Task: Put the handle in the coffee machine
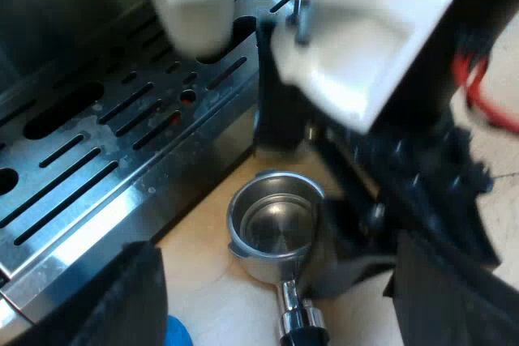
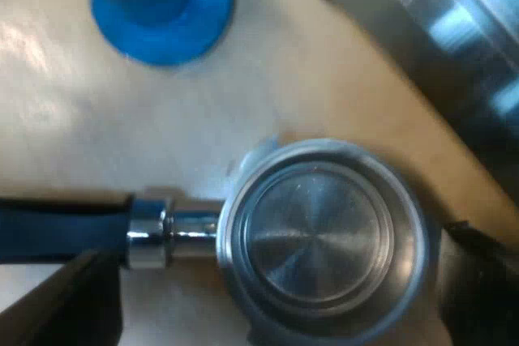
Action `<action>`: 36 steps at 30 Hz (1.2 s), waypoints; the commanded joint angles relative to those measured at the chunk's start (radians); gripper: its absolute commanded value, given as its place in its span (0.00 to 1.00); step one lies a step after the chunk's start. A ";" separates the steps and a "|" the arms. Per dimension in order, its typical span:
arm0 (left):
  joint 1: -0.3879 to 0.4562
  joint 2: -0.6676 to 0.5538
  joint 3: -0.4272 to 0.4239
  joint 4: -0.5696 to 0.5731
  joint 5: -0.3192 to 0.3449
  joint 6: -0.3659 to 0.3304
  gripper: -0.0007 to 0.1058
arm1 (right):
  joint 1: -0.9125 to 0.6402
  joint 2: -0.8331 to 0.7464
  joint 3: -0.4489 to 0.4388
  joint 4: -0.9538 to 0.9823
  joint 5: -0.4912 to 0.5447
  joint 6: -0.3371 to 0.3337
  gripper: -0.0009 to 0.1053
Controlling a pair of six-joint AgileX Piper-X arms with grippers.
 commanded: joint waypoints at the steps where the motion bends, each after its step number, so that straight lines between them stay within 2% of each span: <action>1: -0.003 -0.002 -0.003 -0.019 -0.002 0.000 0.58 | 0.002 0.016 -0.006 -0.007 -0.004 -0.017 0.76; 5: -0.003 -0.002 -0.003 -0.019 -0.002 0.005 0.58 | 0.002 0.023 -0.006 -0.007 0.042 -0.010 0.76; 28: -0.003 -0.002 -0.003 -0.019 -0.002 0.022 0.58 | 0.004 0.094 -0.006 -0.055 0.032 -0.002 0.75; 30: -0.003 -0.002 -0.003 -0.019 -0.002 0.022 0.58 | 0.004 0.094 -0.006 -0.055 0.032 -0.002 0.73; 34: -0.003 -0.002 -0.003 -0.019 -0.002 0.022 0.58 | 0.004 0.094 -0.006 -0.046 0.032 0.003 0.54; 36: -0.003 -0.002 -0.003 -0.019 -0.002 0.022 0.58 | 0.004 0.094 -0.006 -0.044 0.032 0.014 0.50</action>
